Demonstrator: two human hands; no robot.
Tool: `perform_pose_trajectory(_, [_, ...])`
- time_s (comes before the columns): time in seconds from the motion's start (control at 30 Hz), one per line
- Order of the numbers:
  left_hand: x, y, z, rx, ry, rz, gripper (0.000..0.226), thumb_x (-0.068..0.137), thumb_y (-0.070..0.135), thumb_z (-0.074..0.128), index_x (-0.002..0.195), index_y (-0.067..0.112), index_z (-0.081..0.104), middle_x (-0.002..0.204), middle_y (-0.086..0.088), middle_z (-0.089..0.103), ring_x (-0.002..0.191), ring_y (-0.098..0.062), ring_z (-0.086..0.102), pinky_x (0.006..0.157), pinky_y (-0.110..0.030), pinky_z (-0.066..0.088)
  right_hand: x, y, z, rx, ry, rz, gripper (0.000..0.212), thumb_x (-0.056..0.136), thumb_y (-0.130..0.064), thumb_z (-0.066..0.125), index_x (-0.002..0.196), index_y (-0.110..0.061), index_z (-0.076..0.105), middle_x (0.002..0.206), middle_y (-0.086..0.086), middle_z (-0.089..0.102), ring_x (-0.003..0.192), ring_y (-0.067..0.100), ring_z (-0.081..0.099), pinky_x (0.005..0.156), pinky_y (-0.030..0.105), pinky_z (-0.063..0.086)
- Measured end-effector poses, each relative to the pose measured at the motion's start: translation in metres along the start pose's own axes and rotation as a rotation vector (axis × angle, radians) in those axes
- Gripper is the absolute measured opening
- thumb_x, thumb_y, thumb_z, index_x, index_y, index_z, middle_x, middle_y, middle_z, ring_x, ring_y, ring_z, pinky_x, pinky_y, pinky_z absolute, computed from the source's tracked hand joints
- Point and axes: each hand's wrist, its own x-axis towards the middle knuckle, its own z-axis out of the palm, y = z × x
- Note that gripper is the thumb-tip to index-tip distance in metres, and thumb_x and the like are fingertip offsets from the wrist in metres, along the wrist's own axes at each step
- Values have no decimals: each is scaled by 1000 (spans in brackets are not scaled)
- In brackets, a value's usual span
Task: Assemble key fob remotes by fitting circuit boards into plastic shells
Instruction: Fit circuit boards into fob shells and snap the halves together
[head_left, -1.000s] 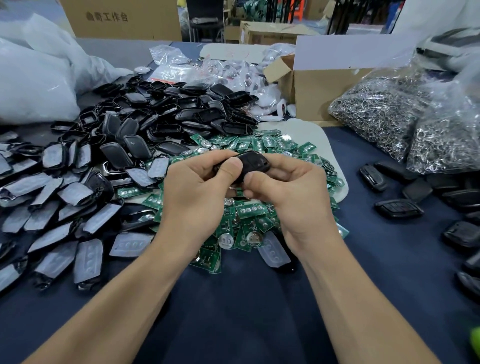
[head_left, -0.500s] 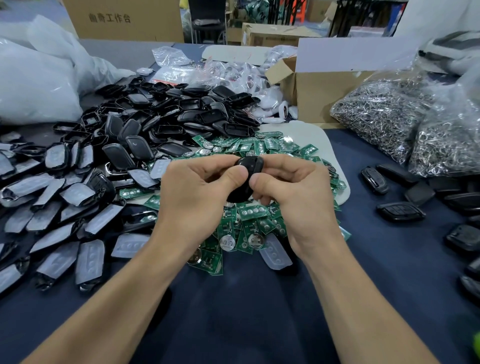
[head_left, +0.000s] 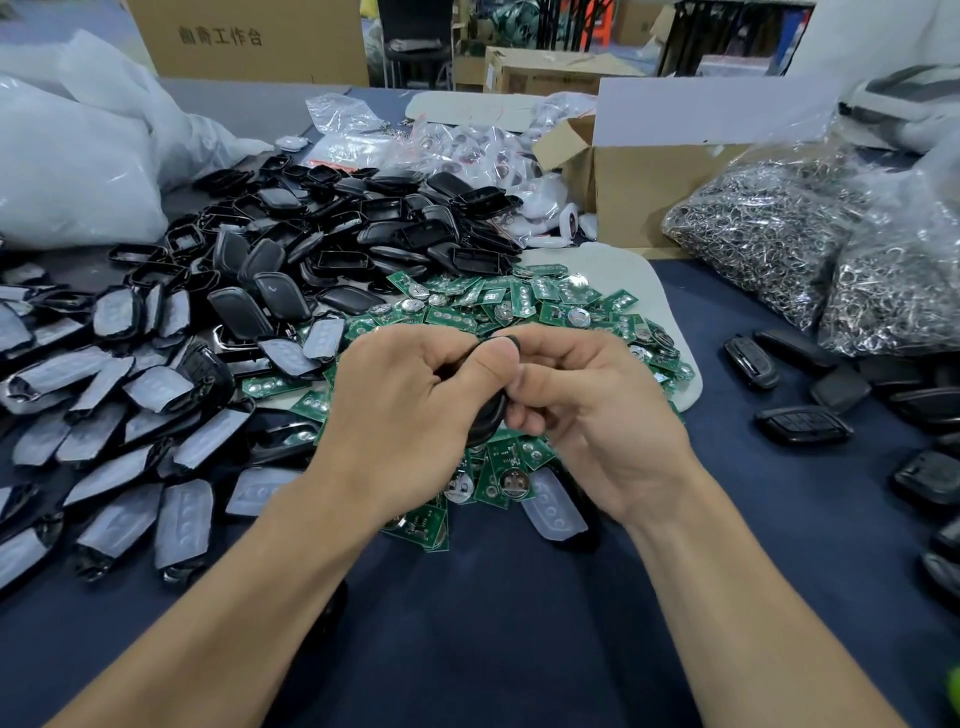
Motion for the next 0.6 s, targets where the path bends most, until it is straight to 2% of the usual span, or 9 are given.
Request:
perform_pose_trajectory(0.23, [3,-6,0,-89,-38,-8,50,93,48,57,52,20,51,48,6,43,49,-12,40,51,-29,31,2,4,1,59,22,24,17,77,5,68,89,-2,78,64,10,56,53,14,48,48,19,37])
perform_pose_trajectory(0.33, [3,-9,1,7,-27,4,52,92,58,57,57,20,55,51,9,47,50,-8,43,50,-26,34,2,3,0,37,41,7,17,79,5,71,92,-4,77,66,8,58,56,12,49,51,19,39])
perform_pose_trajectory(0.4, [2,-11,2,39,35,-6,46,86,62,62,64,22,61,56,11,56,53,-8,48,50,-19,36,4,3,1,83,94,-11,18,86,10,64,93,-2,75,71,8,62,60,13,50,53,19,41])
perform_pose_trajectory(0.47, [0,-10,3,54,80,-5,28,81,57,71,76,29,68,69,15,66,64,-9,58,57,-16,42,5,3,-1,173,138,-11,22,90,14,55,93,-1,72,74,9,66,62,14,52,53,19,45])
perform_pose_trajectory(0.53, [-1,-10,6,35,127,14,15,80,46,79,85,34,73,76,15,69,71,-12,62,62,-18,45,5,2,-3,200,132,-3,25,91,16,52,93,-2,70,76,9,68,62,15,56,55,21,49])
perform_pose_trajectory(0.6, [-4,-8,8,-3,185,54,16,79,37,85,93,37,79,80,16,67,75,-9,59,65,-15,41,5,3,-4,172,94,2,30,91,18,51,91,-5,70,78,8,69,67,16,60,60,23,52])
